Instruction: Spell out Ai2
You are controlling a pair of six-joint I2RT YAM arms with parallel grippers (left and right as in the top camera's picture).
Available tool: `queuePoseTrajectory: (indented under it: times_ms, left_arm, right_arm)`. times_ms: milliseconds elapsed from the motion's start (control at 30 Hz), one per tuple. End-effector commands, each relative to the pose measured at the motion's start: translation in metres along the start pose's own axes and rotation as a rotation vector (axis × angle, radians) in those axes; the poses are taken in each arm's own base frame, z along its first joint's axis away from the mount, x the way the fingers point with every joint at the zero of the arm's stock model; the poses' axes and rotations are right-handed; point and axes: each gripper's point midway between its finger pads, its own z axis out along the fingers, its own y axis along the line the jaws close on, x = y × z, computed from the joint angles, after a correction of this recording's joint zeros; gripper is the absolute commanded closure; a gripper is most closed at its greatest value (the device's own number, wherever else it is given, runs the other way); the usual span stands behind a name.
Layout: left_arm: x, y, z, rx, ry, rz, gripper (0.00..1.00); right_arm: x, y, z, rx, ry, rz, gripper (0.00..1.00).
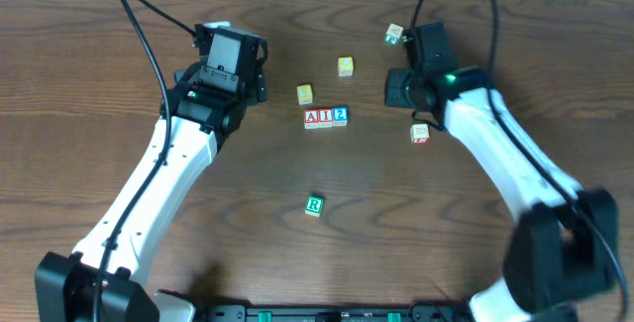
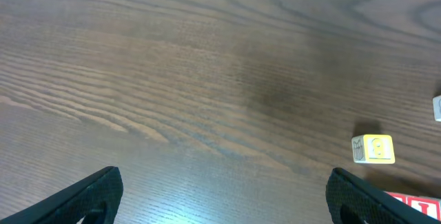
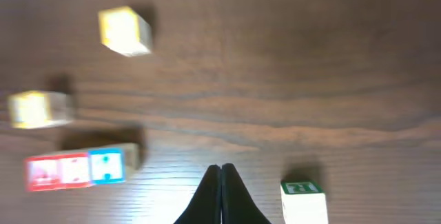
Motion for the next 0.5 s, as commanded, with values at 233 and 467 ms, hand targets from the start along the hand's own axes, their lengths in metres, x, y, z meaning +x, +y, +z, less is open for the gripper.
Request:
queuePoseTrajectory:
  times_ms: [233,467]
  left_arm:
    - [-0.005,0.005,-0.003,-0.021,-0.018,-0.003,0.04]
    - [-0.005,0.005,-0.003,-0.021,-0.018,-0.003,0.04]
  right_arm:
    - [0.013,-0.029,-0.088,-0.020,-0.361,-0.069,0.01]
    - [0.032,-0.056,-0.130,-0.072,-0.647,-0.004,0.01]
